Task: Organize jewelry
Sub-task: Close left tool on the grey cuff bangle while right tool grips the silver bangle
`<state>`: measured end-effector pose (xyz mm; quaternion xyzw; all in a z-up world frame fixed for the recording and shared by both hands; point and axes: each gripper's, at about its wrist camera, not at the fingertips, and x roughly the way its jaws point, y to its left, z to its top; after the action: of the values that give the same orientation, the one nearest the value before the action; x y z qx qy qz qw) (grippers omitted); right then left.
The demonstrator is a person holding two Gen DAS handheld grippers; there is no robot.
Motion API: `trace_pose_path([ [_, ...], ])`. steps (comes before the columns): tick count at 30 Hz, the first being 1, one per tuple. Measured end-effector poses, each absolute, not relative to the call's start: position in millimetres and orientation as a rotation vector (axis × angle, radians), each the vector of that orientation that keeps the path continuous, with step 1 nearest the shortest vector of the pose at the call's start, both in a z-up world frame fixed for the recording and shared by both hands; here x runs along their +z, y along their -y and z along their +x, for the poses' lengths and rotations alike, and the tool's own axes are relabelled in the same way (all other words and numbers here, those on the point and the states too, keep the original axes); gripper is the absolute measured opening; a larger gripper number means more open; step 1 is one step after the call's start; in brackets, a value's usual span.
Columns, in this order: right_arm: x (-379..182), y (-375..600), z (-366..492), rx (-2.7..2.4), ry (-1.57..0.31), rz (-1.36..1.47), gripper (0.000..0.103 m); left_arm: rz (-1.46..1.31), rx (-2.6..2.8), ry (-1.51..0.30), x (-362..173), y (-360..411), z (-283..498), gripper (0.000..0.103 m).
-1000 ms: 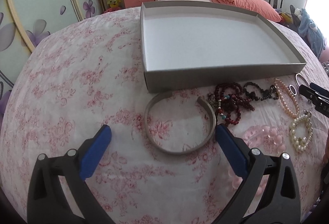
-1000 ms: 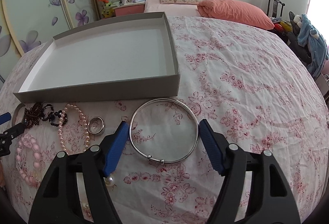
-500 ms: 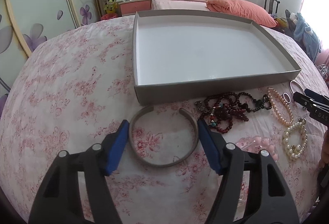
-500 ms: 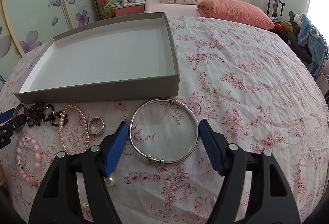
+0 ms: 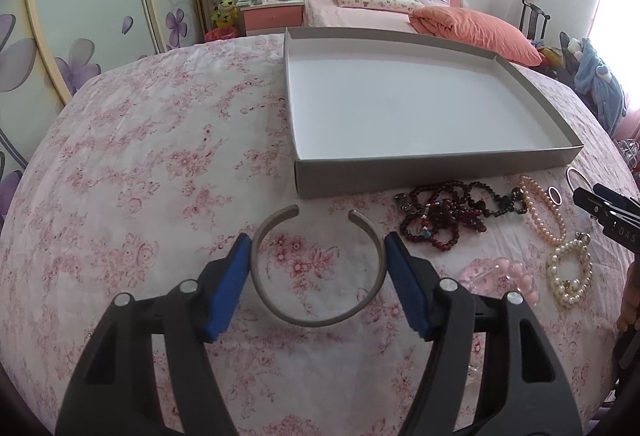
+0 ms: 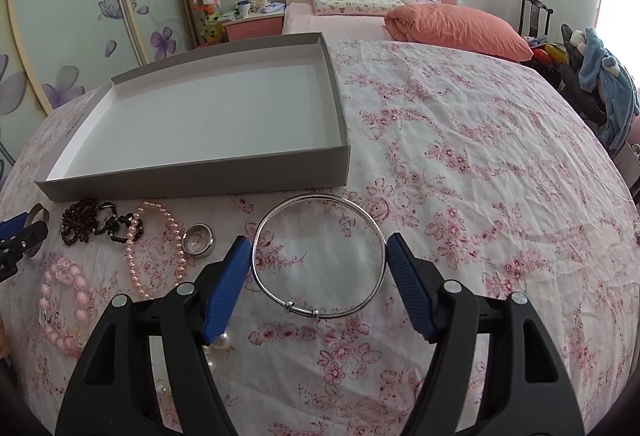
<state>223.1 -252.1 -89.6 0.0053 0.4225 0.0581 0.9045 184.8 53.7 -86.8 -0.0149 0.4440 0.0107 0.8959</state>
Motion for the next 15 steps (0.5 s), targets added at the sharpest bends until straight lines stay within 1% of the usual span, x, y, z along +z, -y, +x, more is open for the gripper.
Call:
trace_pose_path([
  [5,-84.2,250.1,216.7,0.127,-0.853,0.005,0.07,-0.031,0.017,-0.901,-81.8,-50.9,178.8,0.066],
  [15,-96.1,248.7,224.8,0.1,-0.923,-0.027,0.071,0.0,0.037,-0.949,-94.0,-50.8,180.4,0.066],
])
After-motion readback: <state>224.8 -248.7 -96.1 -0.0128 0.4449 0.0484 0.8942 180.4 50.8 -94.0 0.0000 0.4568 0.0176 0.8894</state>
